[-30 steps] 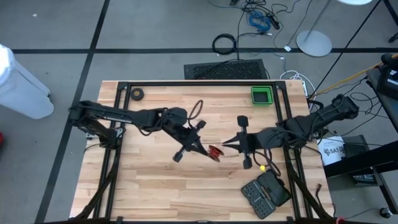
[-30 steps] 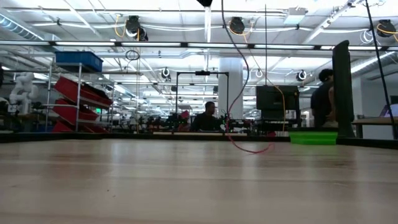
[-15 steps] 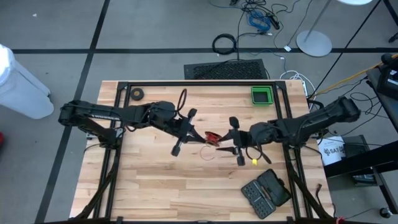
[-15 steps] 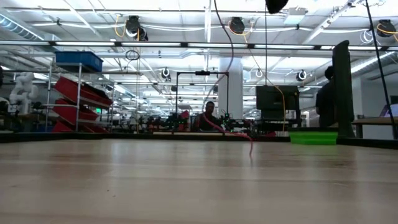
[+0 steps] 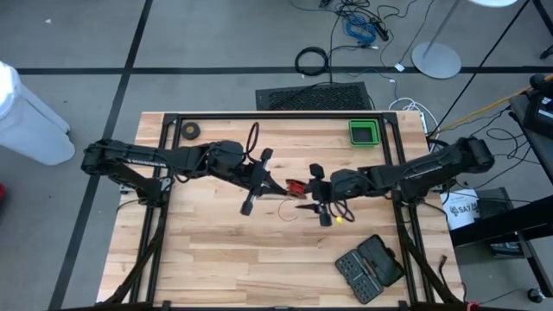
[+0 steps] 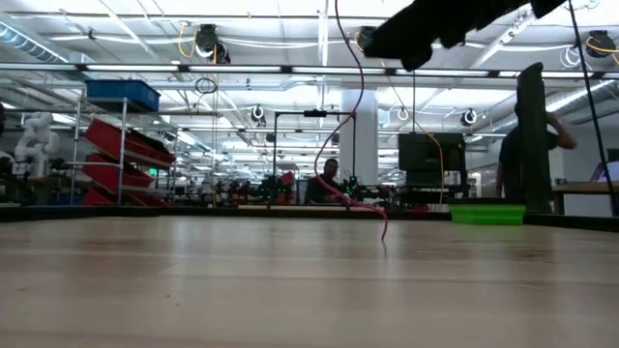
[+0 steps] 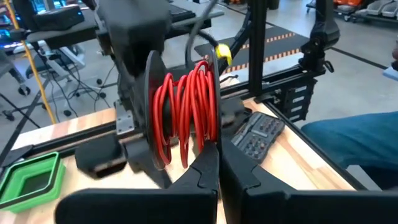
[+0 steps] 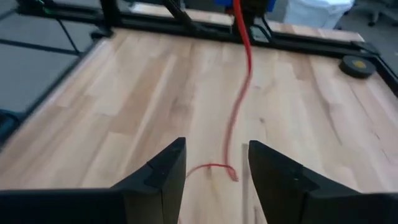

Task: Coil cords
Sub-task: Coil the red wire into the spool

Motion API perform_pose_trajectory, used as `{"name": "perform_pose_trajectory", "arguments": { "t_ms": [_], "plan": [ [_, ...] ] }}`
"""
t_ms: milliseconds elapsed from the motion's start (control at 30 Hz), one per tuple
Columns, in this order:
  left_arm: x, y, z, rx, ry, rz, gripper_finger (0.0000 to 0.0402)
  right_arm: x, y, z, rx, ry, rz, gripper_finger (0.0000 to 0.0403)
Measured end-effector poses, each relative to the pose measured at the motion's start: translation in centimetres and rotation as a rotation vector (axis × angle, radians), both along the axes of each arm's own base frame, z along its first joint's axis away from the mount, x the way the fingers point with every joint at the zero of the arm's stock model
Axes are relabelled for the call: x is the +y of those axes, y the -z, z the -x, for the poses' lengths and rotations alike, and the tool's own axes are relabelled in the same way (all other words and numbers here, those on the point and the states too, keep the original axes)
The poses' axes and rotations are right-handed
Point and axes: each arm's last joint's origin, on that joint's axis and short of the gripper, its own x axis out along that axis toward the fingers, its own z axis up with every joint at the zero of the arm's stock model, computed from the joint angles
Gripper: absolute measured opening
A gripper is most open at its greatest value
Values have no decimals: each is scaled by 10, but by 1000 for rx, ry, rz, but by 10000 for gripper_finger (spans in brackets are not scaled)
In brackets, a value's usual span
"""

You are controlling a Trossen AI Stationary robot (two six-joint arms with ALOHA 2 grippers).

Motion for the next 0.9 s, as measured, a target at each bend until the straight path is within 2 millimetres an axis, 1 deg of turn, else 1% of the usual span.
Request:
{"name": "perform_pose_trajectory", "arguments": {
  "t_ms": [67,200,367,600,767,900],
  "plan": [
    [0,0,0,-1,-15,-5,2,-2,8,-6,20,2,13,161],
    [1,0,0,0,-24,-7,2,-6,22,-17,48,-50,-13,157],
    [1,1,0,9,-23,-8,2,-13,31,-25,59,-53,-27,141],
    [1,3,1,24,-19,-24,2,-19,31,-25,67,-68,-54,84],
    [1,2,1,24,-19,-24,2,-19,29,-24,62,-67,-62,47],
    [1,2,1,23,-19,-24,2,-19,29,-24,62,-68,-59,9]
  ]
}}
